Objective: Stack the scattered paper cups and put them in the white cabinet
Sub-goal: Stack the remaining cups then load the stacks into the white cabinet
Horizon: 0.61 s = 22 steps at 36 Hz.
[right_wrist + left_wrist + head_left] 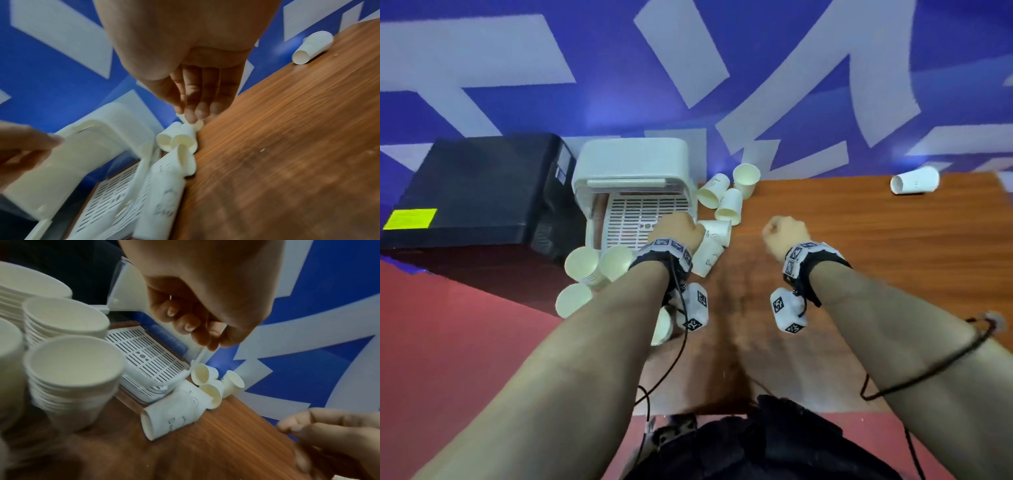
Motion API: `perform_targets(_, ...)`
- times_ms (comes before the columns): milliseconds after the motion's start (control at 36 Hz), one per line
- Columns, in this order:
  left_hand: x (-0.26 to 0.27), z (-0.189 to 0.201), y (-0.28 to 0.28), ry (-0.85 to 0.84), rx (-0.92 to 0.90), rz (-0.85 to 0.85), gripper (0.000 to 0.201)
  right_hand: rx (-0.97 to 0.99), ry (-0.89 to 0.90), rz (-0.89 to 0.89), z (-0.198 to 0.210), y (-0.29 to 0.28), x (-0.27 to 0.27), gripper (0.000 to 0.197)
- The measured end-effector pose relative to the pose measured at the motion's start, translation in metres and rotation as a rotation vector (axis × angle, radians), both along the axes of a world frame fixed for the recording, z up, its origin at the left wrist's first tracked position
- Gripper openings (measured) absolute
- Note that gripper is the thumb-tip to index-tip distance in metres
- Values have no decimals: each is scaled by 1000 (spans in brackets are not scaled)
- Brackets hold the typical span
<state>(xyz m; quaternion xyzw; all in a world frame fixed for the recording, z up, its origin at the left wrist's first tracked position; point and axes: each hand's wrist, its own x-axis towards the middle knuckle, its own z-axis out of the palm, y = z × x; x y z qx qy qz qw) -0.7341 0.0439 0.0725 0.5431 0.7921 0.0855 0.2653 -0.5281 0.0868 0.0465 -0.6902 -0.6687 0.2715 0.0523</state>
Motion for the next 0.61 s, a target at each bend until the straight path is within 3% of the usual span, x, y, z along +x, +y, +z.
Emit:
perform_targets(167,80,-20,36,20,-14,80,33,-67,33,-32,-11,47,93,27)
perform_targets(361,153,-30,81,71,-91,101,29,-66,-3,3,-21,95,140,18)
perform_targets(472,159,-32,104,66,-135,143,29,-116,19,26,-28,116,147,17)
perform_targets(528,151,-32,112,80,-122,126,20,-137,24,28,-34,126,147,14)
perform_targets(611,130,-36,126,199,-164,50,14,-170,8,31,-41,143,142,11)
